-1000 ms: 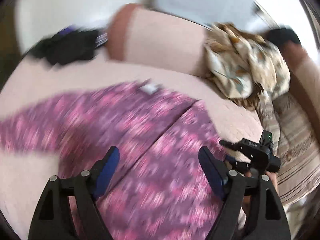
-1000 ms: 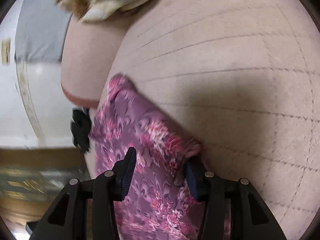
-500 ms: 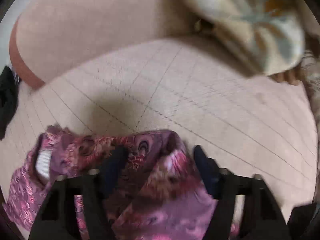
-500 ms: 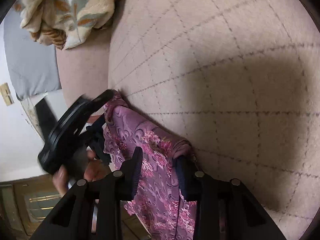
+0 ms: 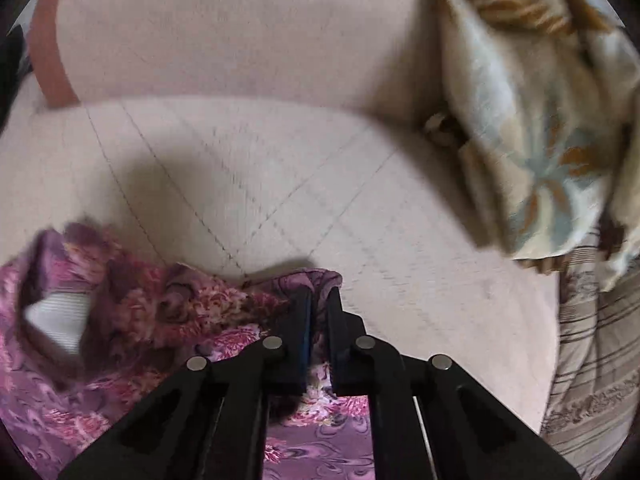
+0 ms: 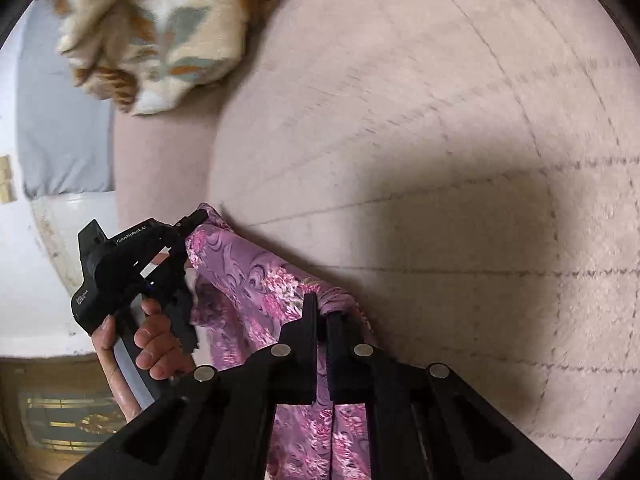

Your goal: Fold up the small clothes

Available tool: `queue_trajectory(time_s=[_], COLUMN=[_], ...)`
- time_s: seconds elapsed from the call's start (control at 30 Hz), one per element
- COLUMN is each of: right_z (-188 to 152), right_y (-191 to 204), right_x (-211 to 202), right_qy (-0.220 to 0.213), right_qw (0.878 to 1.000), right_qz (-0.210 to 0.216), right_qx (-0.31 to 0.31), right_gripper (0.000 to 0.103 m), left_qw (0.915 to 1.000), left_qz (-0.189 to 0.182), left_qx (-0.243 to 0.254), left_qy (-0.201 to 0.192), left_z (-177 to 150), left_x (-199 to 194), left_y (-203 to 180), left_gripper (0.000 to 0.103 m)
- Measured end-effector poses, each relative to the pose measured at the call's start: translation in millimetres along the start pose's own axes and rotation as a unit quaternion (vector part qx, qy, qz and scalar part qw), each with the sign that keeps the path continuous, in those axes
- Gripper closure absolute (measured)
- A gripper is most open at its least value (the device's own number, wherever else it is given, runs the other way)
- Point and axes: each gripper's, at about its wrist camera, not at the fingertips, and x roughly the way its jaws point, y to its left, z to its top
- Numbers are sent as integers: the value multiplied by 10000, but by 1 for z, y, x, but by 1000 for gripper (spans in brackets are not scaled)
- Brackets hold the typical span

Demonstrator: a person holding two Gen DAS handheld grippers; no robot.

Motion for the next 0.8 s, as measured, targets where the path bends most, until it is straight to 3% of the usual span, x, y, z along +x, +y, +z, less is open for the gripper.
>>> queue_trajectory(time_s=[0.07,0.13,0.17,0.2,0.23,0.33,0.37,0.5,0.63,0.7,0.8], right_z=[3,3,2,1,0,-4,-4,-9,-35,-58,-116], right_y=[-2,-4,-3,-2,-1,10,14,34,58,71,82], right_x=[9,7,6,4,1,-8,-10,-27,-52,-60,-63], right_qy=[140,186,229,213,188,141,193,73,-372,-654,-859], right_qw=[9999,9996,9993,9991,9991,9994,9992,9974,9883,9779,9473], right_qz=[-45,103,187,278,330,304,331,269,35,-191,-610], right_qx=[49,188,212,226,206,-66,-140,-663,-1480,-1977,-3026], right_gripper=[99,96,86,79,69,60,49,31,30,29,29], left_qw=[9999,9997,9995,9983,9968,9916,9890,9741,9670,9630,9588], left_qz=[141,161,226,349,407,491,506,730,853,893,924], left_qx=[62,164,227,375,492,611,671,812,413,117,-260], left_qy=[-48,-6,-36,-268,-486,-1029,-1215,-1980,-2366,-2542,-2675], left_z=[-2,2,1,1,-1,-21,-34,-129,-237,-297,-372], left_x=[6,-1,-11,-29,-46,-107,-128,-207,-248,-260,-270], left_y=[-4,-14,-16,-19,-19,-11,-6,30,86,115,151], left_gripper=[92,76,62,57,56,47,43,25,23,22,21])
